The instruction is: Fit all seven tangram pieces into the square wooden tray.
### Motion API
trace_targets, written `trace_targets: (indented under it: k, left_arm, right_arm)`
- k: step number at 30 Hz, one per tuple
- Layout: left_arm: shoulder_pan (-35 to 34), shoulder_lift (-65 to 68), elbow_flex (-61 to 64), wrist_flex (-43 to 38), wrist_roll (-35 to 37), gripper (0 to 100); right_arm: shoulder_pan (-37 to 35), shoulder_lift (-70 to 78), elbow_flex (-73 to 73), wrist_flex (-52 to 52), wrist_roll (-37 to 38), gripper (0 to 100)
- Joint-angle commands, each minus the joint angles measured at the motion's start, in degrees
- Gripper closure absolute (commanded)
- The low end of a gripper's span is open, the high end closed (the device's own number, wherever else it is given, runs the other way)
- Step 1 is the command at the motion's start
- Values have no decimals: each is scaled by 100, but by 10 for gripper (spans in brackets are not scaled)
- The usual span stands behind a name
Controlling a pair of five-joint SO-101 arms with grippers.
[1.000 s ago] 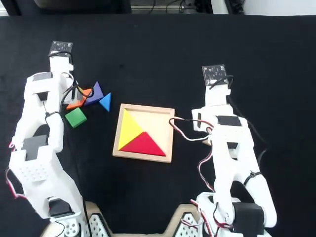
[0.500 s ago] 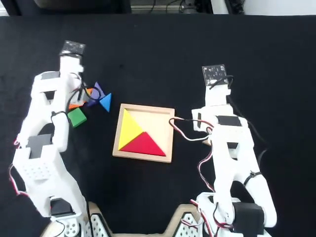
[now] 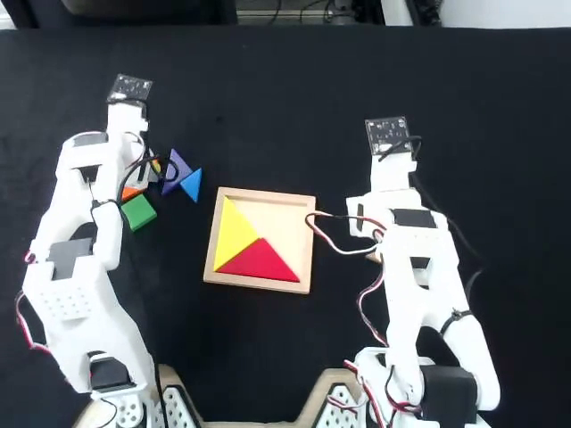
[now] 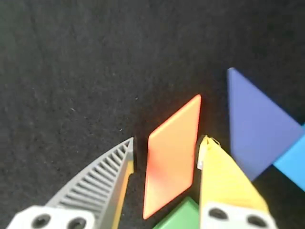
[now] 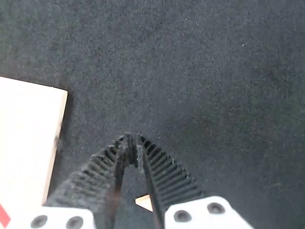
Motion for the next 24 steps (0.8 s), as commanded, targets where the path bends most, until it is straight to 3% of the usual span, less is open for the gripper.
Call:
trace_targets:
  k: [1, 10, 18, 24]
  left_arm:
    - [-75, -26, -57, 79, -44, 777]
    - [-127, 9, -48, 141, -624, 823]
    - [-154, 44, -242, 158, -607, 823]
    - [-110, 44, -470, 905, -642, 827]
  right_arm:
    - [-88, -154, -13, -88, 26, 988]
    - [-88, -154, -13, -88, 26, 988]
    - [-88, -154, -13, -88, 26, 988]
    - [-88, -154, -13, -88, 26, 988]
